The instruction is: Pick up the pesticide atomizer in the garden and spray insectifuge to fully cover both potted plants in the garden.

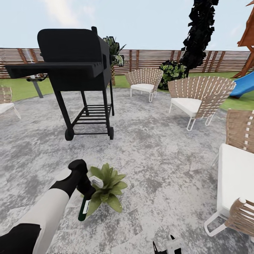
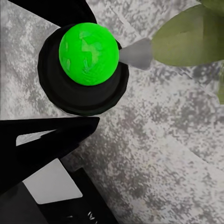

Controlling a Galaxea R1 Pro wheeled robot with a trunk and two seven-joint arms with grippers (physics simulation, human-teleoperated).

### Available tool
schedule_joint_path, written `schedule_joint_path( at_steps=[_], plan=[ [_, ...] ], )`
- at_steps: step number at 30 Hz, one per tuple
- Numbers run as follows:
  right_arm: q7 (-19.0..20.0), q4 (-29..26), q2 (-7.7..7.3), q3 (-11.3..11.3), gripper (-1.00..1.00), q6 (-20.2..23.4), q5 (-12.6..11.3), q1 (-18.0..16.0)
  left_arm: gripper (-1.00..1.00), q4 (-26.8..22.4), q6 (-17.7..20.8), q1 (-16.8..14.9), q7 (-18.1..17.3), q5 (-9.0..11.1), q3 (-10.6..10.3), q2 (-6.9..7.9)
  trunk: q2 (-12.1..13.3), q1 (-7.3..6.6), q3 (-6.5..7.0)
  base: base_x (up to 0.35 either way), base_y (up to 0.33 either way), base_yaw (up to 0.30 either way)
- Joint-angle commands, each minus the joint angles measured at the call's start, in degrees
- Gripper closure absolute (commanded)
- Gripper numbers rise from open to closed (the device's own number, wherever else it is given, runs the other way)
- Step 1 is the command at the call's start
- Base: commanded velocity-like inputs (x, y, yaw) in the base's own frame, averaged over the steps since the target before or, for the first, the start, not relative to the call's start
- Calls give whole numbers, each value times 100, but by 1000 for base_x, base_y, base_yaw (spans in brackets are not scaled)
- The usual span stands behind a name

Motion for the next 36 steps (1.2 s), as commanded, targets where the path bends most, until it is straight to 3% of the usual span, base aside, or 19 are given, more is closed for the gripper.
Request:
schedule_joint_path(
  at_steps=[1, 9, 15, 27, 36],
  plan=[
    [-61, 3, 0, 11, -100, -7, 63, -3, 100, -4, 60, 1, -60, -58, -5, -1, -2, -1, -5, 0, 0, 145],
    [-60, 3, 0, 11, -100, -7, 64, -3, 100, 238, 55, 122, -60, -81, -15, -50, -2, -1, -5, 52, -60, 25],
    [-66, 3, 0, 8, -100, -7, 59, -3, 100, 272, 67, 126, -60, -385, 40, -80, -2, -1, -5, 35, -123, 0],
    [-67, 3, 0, 9, -100, -7, 59, -3, 100, 285, 75, 435, -64, -394, 49, -111, -2, -1, -5, 51, -13, 0],
    [-67, 3, 0, 8, -100, -7, 59, -3, 100, 277, 87, 353, -60, -409, 20, -349, -2, -1, -5, 63, -28, 0]
  ],
)
